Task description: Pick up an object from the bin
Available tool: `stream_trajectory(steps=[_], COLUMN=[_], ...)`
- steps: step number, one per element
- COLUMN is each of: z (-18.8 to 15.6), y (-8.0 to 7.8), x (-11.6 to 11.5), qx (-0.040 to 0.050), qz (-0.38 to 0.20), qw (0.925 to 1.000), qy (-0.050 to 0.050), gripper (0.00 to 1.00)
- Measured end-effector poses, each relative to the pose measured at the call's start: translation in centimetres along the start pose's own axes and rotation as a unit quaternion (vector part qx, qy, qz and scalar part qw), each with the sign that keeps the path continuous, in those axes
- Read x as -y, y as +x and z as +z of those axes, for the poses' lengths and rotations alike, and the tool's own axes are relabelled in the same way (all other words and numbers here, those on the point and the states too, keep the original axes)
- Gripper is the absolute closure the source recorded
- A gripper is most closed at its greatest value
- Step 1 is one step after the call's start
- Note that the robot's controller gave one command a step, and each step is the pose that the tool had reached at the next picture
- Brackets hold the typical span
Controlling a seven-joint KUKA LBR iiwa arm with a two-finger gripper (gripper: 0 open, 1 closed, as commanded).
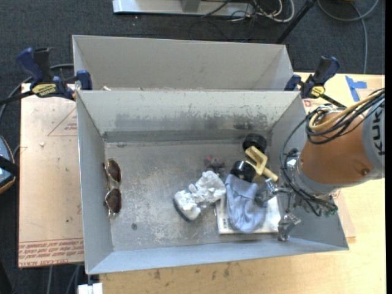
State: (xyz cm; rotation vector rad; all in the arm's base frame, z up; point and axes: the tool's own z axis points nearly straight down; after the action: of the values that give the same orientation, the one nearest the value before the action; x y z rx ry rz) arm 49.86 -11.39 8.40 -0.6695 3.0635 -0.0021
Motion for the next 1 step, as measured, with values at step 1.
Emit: stream_trajectory(steps=[1], z=[0.97], y=[0.62], x=[1.47], qx=[-0.0021], qz=[-0.233], qw=[0.9725], qy=[0.002], gripper=[1.00])
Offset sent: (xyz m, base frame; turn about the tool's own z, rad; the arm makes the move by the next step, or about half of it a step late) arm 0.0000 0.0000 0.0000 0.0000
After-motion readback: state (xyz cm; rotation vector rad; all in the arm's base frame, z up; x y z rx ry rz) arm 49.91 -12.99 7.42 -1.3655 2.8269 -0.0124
